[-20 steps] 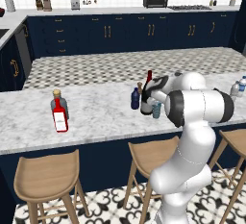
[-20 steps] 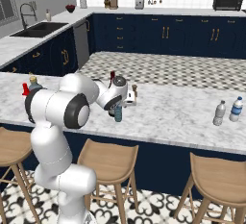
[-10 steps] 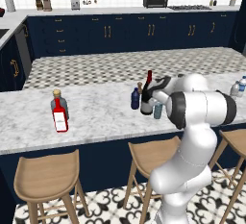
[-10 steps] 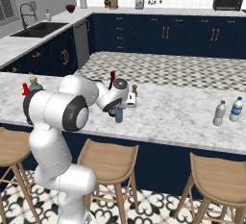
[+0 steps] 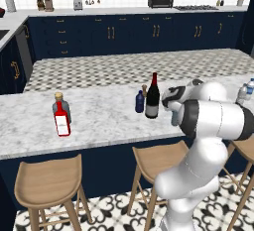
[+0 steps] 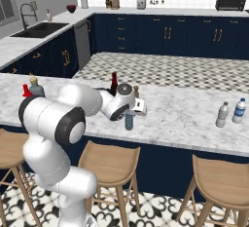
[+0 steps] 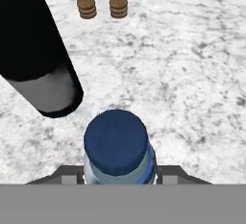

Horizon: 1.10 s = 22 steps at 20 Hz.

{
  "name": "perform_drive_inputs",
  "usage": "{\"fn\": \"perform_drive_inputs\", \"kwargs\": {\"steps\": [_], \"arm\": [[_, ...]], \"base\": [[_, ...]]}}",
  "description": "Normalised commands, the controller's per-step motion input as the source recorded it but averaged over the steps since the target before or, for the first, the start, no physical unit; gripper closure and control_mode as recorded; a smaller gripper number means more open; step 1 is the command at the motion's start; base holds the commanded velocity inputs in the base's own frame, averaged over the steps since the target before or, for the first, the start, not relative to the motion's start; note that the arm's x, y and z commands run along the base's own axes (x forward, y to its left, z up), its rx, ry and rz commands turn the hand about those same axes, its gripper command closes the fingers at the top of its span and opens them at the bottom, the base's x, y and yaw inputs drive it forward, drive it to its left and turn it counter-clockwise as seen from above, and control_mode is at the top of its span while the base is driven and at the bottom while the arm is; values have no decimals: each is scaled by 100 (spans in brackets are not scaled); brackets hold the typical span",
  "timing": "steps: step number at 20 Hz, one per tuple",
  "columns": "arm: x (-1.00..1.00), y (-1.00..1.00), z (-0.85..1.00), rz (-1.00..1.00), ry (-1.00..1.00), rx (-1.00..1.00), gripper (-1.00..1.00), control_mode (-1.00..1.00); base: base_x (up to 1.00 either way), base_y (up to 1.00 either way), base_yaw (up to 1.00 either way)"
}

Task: Move the plastic bottles in the middle to the plastics group, and the glass bottles in the middle to the glass group.

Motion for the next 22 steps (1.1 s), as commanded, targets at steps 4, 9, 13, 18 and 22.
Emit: {"fn": "perform_drive_inputs", "kwargs": {"steps": [4,9,13,18,22], "arm": [[0,-68,56,-13,3,0,100,-100],[1,-86,28,-9,1,2,100,-100],[7,-100,0,-2,0,4,100,-100],[5,-100,0,-2,0,1,100,-100],[-1,-91,-4,-1,-1,4,100,-100]], "base": [[0,0,0],[0,0,0],[0,0,0],[0,0,0],[0,0,0]]}}
